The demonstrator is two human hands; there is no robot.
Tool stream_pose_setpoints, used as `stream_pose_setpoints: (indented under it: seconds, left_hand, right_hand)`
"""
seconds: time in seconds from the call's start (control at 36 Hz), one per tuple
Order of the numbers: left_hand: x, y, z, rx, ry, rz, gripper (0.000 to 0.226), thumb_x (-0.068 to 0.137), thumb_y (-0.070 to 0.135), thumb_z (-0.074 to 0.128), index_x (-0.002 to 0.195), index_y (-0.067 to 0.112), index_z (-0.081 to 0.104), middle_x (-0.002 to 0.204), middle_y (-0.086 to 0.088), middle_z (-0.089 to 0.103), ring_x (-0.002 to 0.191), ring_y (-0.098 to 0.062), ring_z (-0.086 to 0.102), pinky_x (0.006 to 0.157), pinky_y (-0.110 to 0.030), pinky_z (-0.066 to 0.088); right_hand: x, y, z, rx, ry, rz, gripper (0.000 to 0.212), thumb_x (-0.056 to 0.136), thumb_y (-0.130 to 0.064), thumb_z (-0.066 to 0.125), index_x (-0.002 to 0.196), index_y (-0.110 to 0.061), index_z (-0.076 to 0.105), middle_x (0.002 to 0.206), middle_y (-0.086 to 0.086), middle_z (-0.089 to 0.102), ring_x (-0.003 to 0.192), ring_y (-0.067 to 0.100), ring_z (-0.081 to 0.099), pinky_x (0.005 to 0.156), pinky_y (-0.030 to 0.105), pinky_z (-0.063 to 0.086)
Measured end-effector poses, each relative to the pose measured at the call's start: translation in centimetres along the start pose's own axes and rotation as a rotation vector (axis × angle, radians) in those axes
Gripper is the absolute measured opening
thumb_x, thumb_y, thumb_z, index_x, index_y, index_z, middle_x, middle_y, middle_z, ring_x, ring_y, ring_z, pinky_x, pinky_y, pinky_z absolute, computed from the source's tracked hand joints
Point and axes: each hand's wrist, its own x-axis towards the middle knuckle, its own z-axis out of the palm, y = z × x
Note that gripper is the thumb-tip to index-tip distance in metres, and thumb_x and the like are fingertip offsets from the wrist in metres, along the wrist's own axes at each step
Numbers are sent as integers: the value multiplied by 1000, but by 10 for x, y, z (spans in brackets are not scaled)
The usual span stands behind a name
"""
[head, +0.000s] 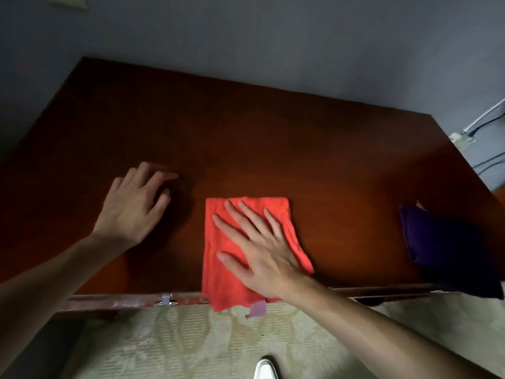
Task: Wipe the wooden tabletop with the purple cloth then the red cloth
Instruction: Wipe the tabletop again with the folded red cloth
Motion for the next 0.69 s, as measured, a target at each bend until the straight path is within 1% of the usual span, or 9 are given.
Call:
stream_pose_setpoints:
  seconds: [0.06, 0.14, 0.22, 0.28, 0.39, 0.5, 0.58, 0.69]
  left_hand:
    - [-3, -18, -6, 82, -74, 17, 53, 97, 45, 28, 138, 24, 53, 137, -5, 48, 113, -28, 49, 90, -48, 38]
    - [-5, -39, -11, 147, -159, 16, 55, 98, 48, 25, 141, 27, 52, 143, -6, 47, 119, -29, 49, 94, -51, 39]
    - [-7, -50, -7, 146, -172, -33, 54, 99, 51, 24, 146, 37, 46, 148, -3, 43, 124, -29, 48, 99, -52, 37]
    - [-8, -52, -3, 118, -174, -53, 53, 99, 52, 24, 147, 41, 42, 150, 0, 39, 127, -27, 45, 103, -52, 32]
    - [-9, -51, -2, 78, -177, -72, 51, 101, 52, 25, 149, 44, 39, 152, 2, 36, 132, -23, 41, 109, -47, 25]
    - [-8, -52, -4, 44, -198, -86, 49, 102, 52, 25, 148, 47, 38, 154, 6, 36, 136, -19, 40, 111, -43, 22]
    - [-6, -52, -5, 32, -213, -90, 48, 102, 51, 25, 148, 48, 39, 153, 6, 38, 137, -17, 40, 110, -43, 24]
    - [-5, -52, -5, 35, -224, -90, 47, 102, 49, 28, 148, 47, 40, 153, 7, 39, 139, -14, 38, 107, -35, 22]
  right_hand:
    - [5, 7, -3, 9, -44, -47, 66, 102, -60, 37, 162, -40, 18, 172, -11, 5, 159, 10, -3, 125, 54, 9]
    - [22, 26, -9, 15, -122, -222, 65, 102, -58, 43, 161, -41, 22, 172, -11, 6, 159, 10, -2, 126, 53, 7]
    - [55, 50, -16, 23, -178, -367, 62, 102, -56, 48, 159, -43, 29, 172, -11, 9, 159, 10, 1, 126, 51, 7]
    - [80, 65, -16, 24, -193, -417, 61, 102, -56, 46, 159, -43, 29, 172, -11, 10, 159, 11, 3, 126, 53, 10]
    - [139, 98, -11, 15, -169, -393, 61, 102, -59, 39, 159, -43, 27, 172, -11, 11, 159, 10, 4, 125, 52, 15]
    - [201, 127, -14, 4, -159, -316, 61, 102, -60, 34, 160, -43, 24, 171, -14, 11, 158, 9, 6, 125, 47, 12]
    - [247, 147, -16, 10, -150, -275, 60, 102, -58, 32, 159, -44, 24, 171, -13, 14, 158, 11, 9, 124, 48, 12]
    - [305, 172, -19, 13, -143, -218, 64, 99, -62, 27, 159, -42, 26, 171, -12, 16, 158, 13, 12, 125, 51, 16]
